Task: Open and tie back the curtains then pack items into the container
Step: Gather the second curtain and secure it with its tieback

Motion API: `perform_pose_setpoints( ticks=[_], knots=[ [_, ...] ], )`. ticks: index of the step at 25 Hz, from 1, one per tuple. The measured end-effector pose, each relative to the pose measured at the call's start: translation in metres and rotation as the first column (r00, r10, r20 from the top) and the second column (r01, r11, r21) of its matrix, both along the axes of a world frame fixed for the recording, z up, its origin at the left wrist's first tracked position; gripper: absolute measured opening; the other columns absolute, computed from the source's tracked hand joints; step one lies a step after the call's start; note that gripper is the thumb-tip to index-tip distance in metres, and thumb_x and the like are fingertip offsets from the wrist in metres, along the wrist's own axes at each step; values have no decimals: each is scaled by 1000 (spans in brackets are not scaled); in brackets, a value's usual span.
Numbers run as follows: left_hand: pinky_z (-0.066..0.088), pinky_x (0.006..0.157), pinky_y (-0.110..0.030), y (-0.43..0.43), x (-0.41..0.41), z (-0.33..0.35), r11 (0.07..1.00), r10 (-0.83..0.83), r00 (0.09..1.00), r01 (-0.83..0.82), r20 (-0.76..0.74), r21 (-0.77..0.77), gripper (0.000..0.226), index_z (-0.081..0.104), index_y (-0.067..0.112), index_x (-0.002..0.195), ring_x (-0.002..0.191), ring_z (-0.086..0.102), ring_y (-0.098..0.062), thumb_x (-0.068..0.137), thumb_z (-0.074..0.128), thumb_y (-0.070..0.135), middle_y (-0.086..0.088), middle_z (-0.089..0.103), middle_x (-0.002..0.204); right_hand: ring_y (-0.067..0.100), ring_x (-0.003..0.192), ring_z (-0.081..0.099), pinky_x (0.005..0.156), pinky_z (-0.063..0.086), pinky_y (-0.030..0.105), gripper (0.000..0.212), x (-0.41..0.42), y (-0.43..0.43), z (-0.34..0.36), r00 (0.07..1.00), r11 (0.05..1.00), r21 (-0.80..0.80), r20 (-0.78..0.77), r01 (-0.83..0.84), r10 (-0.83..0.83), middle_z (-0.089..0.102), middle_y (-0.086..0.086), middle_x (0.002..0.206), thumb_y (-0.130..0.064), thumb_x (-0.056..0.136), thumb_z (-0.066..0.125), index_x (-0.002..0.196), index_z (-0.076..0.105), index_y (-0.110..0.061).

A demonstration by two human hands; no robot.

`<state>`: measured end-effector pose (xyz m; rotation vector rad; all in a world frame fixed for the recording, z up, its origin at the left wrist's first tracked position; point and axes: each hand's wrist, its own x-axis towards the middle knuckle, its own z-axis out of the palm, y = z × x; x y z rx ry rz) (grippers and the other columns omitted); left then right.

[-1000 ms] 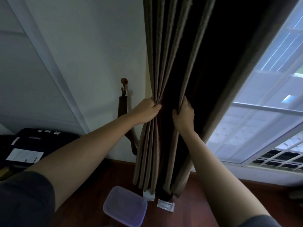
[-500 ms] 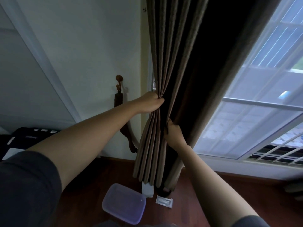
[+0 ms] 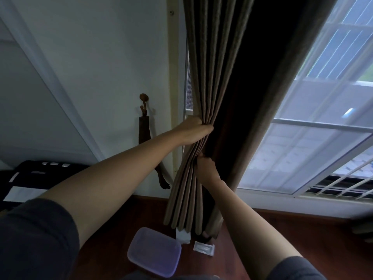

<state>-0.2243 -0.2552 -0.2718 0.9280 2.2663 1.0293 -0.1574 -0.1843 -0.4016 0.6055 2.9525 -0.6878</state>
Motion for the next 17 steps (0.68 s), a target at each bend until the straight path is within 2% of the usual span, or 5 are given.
perform_pose_setpoints(
  ticks=[6,8,11,13,17],
  knots=[
    [36,47,-29,-1,-4,-13,993,99,972,-84,-214,80,37,42,9,61,45,42,-19,91,49,29,-5,40,51,37,115,56,94,48,42,55,13,-1,-6,997,993,-94,-11,-77,76,55,20,129,-12,91,47,142,28,-8],
    [36,50,-30,-6,-9,-19,991,126,958,-107,-259,86,31,45,9,67,49,43,-22,93,44,25,-6,40,55,30,137,33,113,23,44,69,29,7,-1,965,999,44,-262,26,-13,34,15,150,-23,86,56,146,24,-14],
    [41,57,-29,-15,-16,-27,986,125,958,-89,-259,144,22,52,2,86,58,50,-18,92,42,21,-1,46,68,25,140,19,112,3,47,75,49,25,41,524,906,-53,-800,421,-291,28,22,150,-34,76,62,140,28,-14],
    [40,62,-22,-17,-19,-26,981,108,968,-68,-226,179,22,52,4,106,69,53,-13,92,42,18,-1,51,78,27,140,18,112,5,47,83,49,54,68,297,837,-238,-858,492,-419,23,26,149,-33,74,67,140,23,-10],
    [40,66,-24,-20,-11,-22,983,18,981,18,-192,182,11,49,13,98,75,52,-17,93,40,15,1,51,77,35,118,51,88,38,25,71,28,99,86,589,864,-402,-634,303,-501,53,16,132,-15,82,63,143,26,-11]
  ],
)
